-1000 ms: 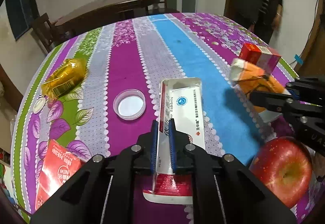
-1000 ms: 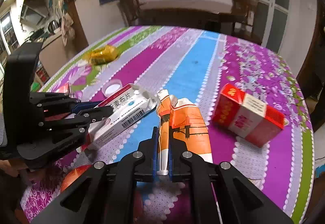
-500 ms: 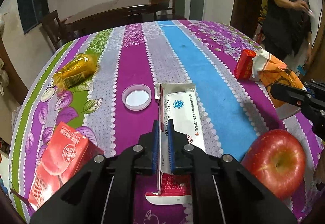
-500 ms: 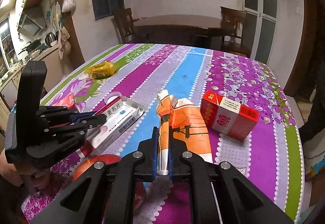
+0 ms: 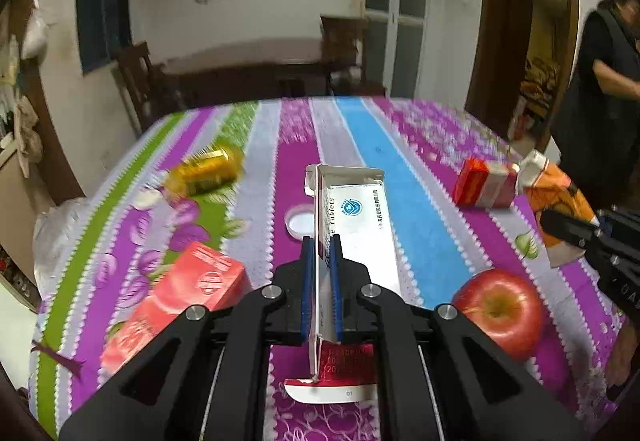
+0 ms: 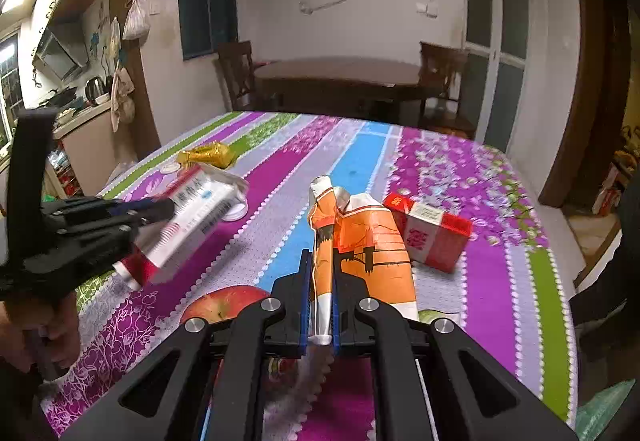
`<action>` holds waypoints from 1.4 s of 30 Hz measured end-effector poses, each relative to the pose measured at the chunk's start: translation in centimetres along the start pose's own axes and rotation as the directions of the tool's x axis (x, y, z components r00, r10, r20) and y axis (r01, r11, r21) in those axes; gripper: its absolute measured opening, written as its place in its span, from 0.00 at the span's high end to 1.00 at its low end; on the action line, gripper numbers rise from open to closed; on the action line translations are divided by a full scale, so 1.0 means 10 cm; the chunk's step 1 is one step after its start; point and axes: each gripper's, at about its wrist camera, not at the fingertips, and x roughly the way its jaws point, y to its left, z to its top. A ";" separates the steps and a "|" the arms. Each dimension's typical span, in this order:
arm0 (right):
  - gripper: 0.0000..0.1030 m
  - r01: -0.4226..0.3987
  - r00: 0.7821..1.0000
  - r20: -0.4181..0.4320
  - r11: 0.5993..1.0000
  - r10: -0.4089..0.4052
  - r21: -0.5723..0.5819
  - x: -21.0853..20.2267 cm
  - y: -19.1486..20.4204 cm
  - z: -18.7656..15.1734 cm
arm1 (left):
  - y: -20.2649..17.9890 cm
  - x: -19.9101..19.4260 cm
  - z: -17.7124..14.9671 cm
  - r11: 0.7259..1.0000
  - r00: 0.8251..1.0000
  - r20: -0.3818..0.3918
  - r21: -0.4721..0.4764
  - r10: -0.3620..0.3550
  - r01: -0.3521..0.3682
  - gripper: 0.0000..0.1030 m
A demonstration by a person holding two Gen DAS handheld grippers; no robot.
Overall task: Collect trash
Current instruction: 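Carry the medicine box and orange wrapper over the green bin with both tools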
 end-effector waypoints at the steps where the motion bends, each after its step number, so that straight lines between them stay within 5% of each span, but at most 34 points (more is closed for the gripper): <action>1: 0.91 0.011 1.000 0.015 1.000 -0.011 0.000 -0.07 0.01 -0.02 | -0.02 -0.05 -0.01 1.000 1.000 0.012 -0.003 0.003 -0.003 0.93; 10: 0.92 0.096 0.985 0.141 0.995 -0.095 0.001 -0.80 0.09 -0.28 | -0.40 -0.61 -0.16 0.999 0.985 0.168 0.004 0.032 -0.034 0.93; 20: 0.92 0.161 0.950 0.265 0.986 -0.167 0.044 -1.69 0.13 -0.74 | -0.92 -1.13 -0.46 0.996 0.947 0.314 0.031 0.071 -0.085 0.93; 30: 0.91 0.142 0.943 0.297 0.989 -0.151 0.052 -2.31 0.17 -1.16 | -1.00 -1.36 -0.65 0.997 0.945 0.324 0.043 0.041 -0.058 0.93; 42: 0.92 0.120 0.946 0.299 0.992 -0.129 0.050 -2.51 0.15 -1.25 | -1.07 -1.42 -0.67 0.998 0.945 0.325 0.048 0.021 -0.039 0.93</action>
